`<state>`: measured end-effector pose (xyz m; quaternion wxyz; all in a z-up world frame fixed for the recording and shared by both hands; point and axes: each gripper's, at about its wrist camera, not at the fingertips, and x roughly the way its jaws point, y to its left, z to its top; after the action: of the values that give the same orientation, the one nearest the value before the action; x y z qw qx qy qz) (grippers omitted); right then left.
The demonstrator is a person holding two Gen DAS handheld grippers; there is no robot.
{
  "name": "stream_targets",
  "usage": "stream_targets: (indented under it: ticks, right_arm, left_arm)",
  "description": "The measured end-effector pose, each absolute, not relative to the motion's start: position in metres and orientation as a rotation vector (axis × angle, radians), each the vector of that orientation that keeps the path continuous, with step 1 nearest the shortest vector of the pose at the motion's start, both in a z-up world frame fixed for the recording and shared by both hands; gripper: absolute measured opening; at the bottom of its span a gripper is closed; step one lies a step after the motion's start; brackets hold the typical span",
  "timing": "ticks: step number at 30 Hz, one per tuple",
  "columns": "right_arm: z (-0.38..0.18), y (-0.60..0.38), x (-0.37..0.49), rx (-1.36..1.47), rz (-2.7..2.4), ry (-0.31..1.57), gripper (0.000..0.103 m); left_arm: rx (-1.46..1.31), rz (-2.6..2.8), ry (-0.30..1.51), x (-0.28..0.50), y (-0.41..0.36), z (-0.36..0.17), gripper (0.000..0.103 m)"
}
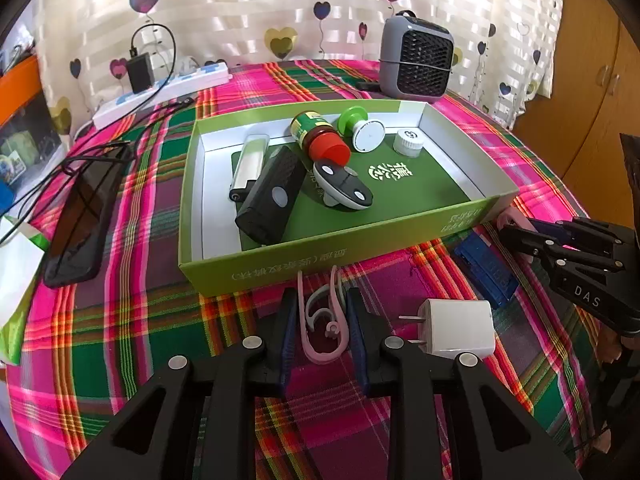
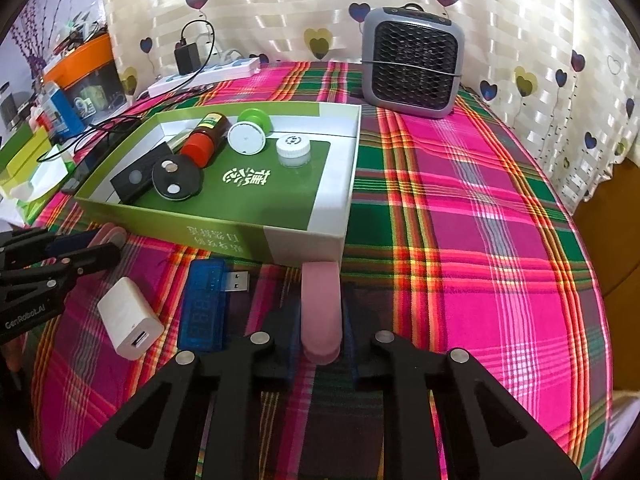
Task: Organize rigid objects
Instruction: 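Lower the left tool around the pink earhook while the right tool lowers onto the pink stick, then close the left tool on the pink earhook while the right tool grasps and lifts the pink stick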
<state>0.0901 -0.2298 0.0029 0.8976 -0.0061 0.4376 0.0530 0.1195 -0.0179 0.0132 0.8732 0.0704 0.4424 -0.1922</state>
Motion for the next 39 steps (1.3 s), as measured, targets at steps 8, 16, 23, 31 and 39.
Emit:
stream_targets:
  ticks: [8,16,23,31,39]
  right_arm:
    - [0.003,-0.229,0.09,-0.016,0.108,0.905,0.019]
    - [0.003,-0.229,0.09,-0.013,0.107,0.905,0.019]
    - [0.004,-0.23,0.088,0.0,0.117,0.909,0.019]
    - [0.013,-0.23,0.085,0.011,0.127,0.888,0.019]
    - [0.021,-0.231,0.083,0.024,0.143,0.87,0.019]
  left_arm:
    - [0.145,-0.402,0.924,0.119,-0.018,0.013,0.023]
    - [0.144,-0.401,0.924,0.119,-0.017,0.013,0.023]
    - [0.114,-0.405,0.925,0.118,-0.014,0.016,0.023]
    - [0.119,-0.421,0.903,0.11,-0.02,0.025,0.023]
    - [0.121,-0.421,0.871,0.103,-0.022,0.041,0.023]
